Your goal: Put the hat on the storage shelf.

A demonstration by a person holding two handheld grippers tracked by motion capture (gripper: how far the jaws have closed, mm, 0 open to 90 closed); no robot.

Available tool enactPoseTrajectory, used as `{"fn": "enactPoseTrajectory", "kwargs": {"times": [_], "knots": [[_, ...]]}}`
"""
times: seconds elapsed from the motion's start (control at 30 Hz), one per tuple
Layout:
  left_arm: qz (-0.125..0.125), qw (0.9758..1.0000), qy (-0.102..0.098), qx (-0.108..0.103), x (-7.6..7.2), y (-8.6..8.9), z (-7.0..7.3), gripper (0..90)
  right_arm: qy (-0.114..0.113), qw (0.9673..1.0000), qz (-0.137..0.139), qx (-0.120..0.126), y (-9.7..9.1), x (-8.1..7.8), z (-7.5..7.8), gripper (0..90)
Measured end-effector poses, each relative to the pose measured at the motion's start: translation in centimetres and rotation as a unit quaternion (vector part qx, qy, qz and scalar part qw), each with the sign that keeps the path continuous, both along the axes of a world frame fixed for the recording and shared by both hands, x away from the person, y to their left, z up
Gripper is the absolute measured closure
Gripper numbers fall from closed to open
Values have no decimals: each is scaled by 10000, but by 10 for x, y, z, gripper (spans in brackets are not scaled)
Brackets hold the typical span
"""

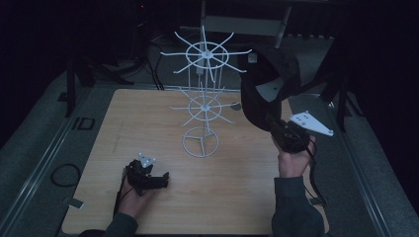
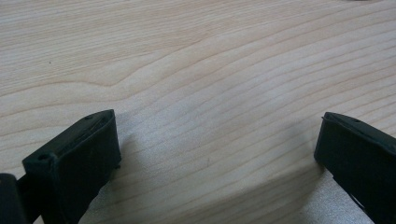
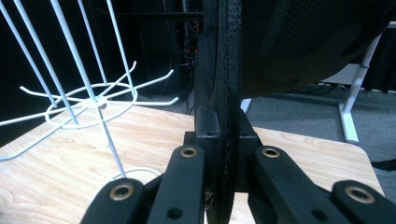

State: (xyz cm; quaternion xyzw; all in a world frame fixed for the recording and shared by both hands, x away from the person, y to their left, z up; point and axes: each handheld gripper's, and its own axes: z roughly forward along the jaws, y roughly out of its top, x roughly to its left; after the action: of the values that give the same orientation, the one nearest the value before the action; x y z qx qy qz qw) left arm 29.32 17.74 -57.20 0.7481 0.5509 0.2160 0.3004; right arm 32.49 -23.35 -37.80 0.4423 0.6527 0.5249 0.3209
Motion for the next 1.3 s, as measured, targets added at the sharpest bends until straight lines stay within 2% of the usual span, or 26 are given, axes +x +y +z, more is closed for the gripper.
{"fn": "enactPoseTrajectory", "kwargs": {"times": [0.9,1.3], "knots": [[-2,10000,1,-1,0,0,0,1,-229,9997,-55,20,-3,-11,4,865],[0,10000,-2,-2,0,0,0,1,-406,9991,-58,-100,-2,-17,6,865]]}}
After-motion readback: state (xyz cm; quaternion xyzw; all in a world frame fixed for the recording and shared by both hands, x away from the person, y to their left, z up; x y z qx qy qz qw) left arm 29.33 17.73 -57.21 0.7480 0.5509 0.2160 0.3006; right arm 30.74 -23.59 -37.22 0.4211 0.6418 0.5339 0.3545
